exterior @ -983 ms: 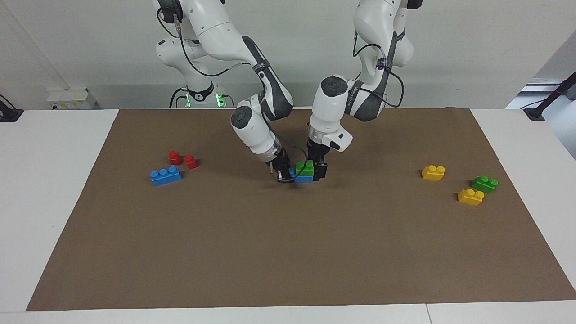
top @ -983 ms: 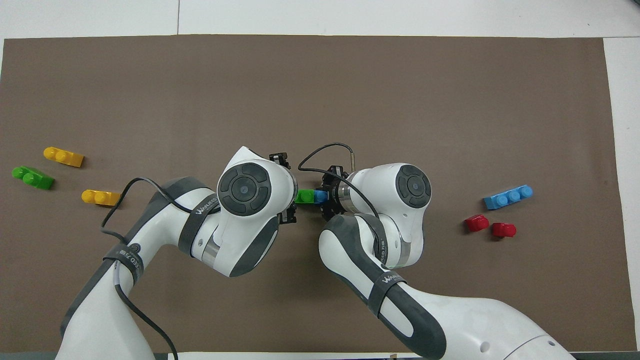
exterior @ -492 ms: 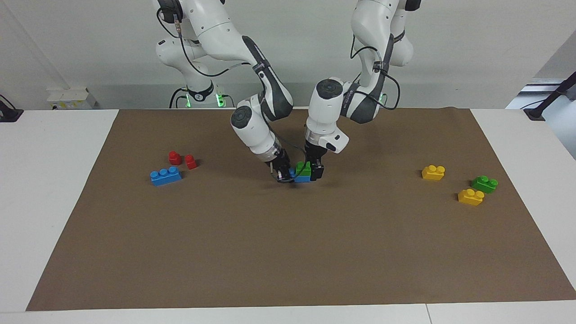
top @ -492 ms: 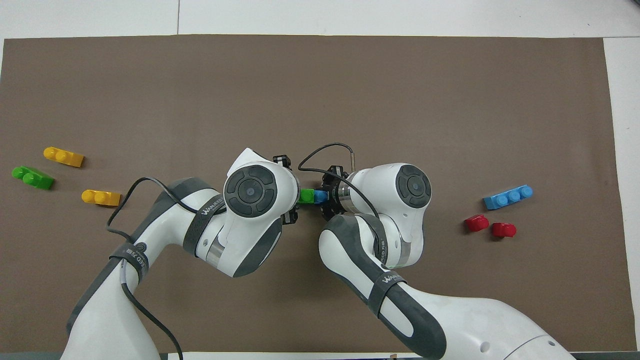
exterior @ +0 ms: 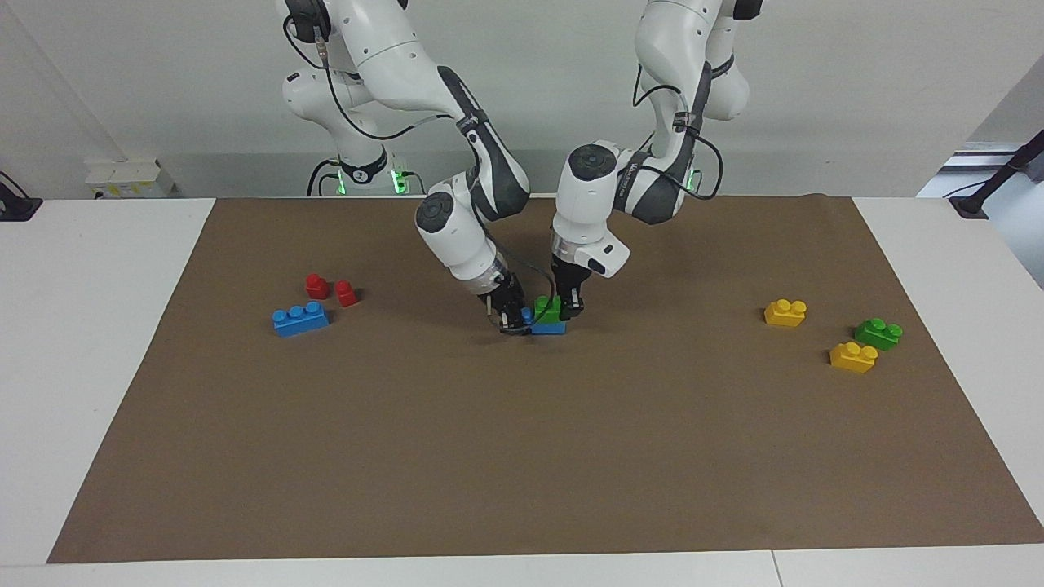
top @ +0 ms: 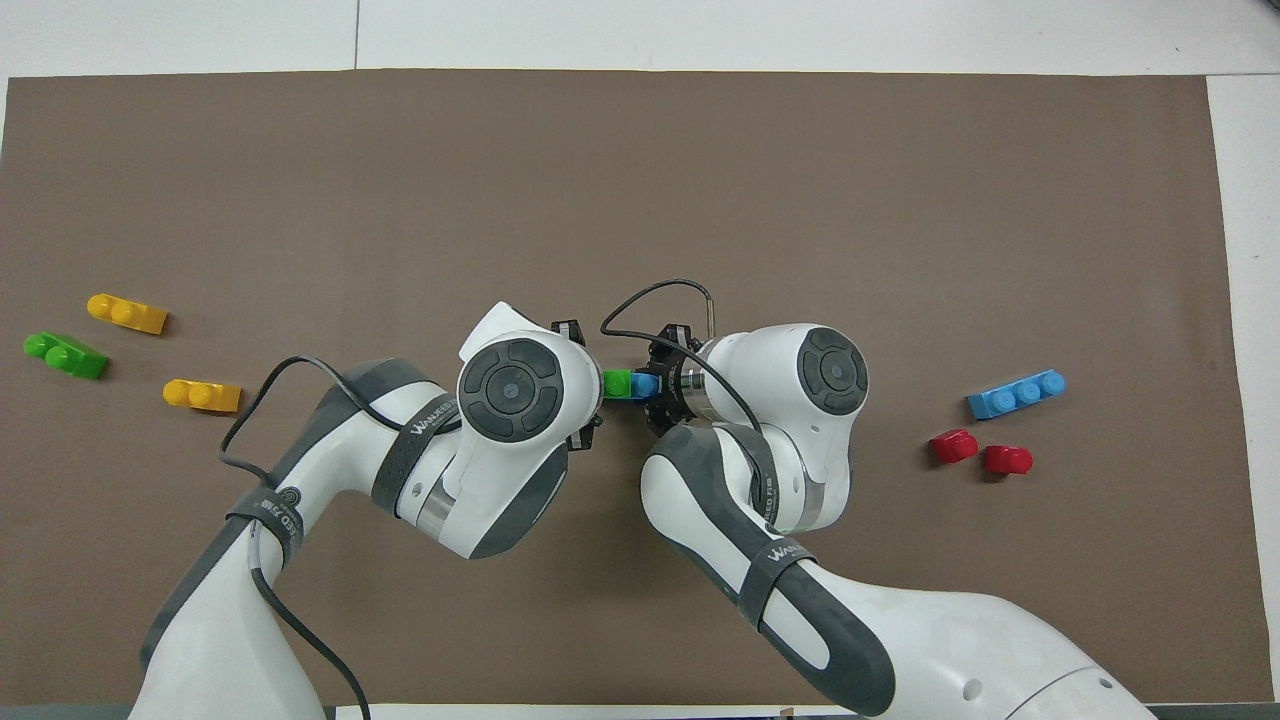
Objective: Remove green block with left arm and hold with right
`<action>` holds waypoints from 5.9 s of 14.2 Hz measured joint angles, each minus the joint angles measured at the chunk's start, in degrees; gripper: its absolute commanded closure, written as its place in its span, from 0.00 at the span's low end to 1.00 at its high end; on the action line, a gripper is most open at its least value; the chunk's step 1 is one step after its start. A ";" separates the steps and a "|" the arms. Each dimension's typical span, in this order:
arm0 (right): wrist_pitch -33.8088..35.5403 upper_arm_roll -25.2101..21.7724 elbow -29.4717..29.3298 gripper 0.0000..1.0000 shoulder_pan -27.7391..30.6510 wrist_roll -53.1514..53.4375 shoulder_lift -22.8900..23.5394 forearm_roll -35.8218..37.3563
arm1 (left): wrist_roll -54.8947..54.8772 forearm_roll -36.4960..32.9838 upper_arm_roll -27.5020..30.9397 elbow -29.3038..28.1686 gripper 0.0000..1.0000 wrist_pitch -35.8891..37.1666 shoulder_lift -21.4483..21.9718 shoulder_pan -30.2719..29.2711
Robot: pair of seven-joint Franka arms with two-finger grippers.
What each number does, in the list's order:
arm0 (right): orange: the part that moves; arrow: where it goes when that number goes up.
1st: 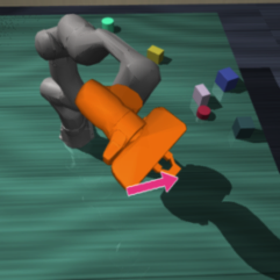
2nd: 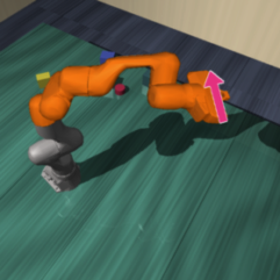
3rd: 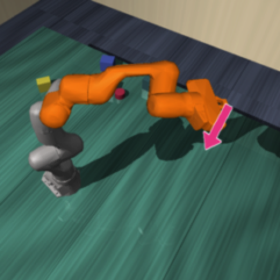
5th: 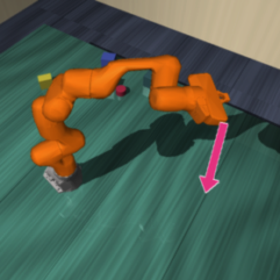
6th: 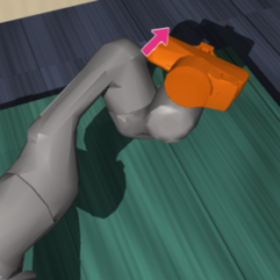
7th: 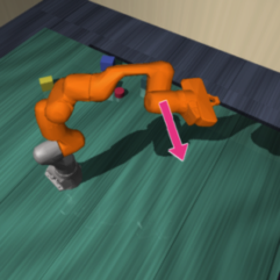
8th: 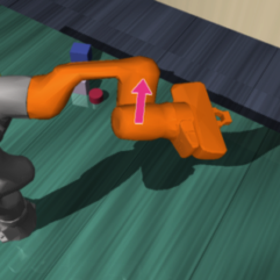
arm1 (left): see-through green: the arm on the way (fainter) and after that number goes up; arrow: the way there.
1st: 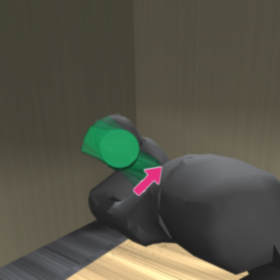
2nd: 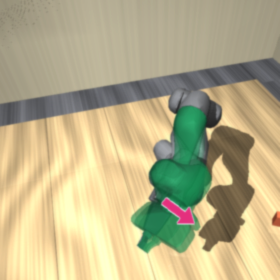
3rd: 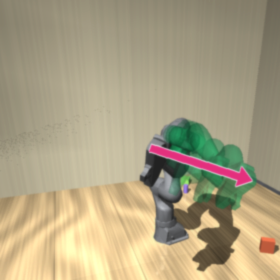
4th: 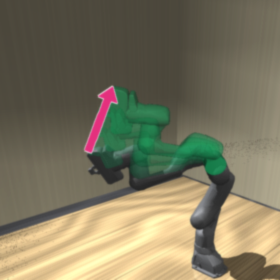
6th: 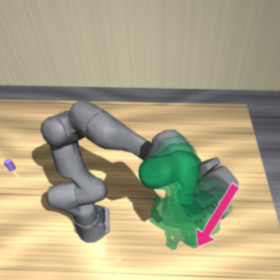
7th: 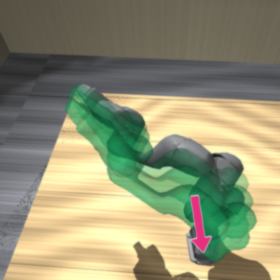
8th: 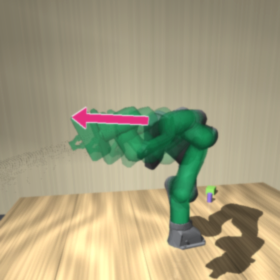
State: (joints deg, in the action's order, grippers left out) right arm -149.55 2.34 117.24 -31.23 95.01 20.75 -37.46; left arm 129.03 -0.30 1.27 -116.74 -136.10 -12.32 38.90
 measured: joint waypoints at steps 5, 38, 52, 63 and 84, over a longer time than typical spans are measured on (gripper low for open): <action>-0.01 0.00 -0.23 1.00 0.04 0.00 -0.01 0.00 | 0.00 -0.12 0.05 0.17 1.00 0.07 0.33 0.00; 28.78 -0.86 -8.83 0.32 39.93 -39.80 0.86 11.80 | -77.98 4.34 1.90 6.10 1.00 4.20 -4.20 -37.02; 45.33 -0.20 -21.24 0.00 39.67 -42.97 -4.87 21.41 | -86.33 4.31 1.96 8.66 0.00 2.30 -9.35 -37.88; 59.88 0.74 -27.18 0.00 35.81 -93.69 -20.57 37.49 | -104.68 -4.69 -0.69 24.78 0.00 21.58 -0.36 -37.30; 60.04 0.96 -27.10 0.00 34.62 -95.20 -20.30 37.89 | -134.18 2.17 -0.23 25.97 0.00 50.98 20.90 -36.56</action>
State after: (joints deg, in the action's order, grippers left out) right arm -89.51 3.30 90.14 3.38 -0.19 0.45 0.43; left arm -5.16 1.87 1.03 -90.77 -85.11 8.58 2.34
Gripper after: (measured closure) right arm 0.000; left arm 0.000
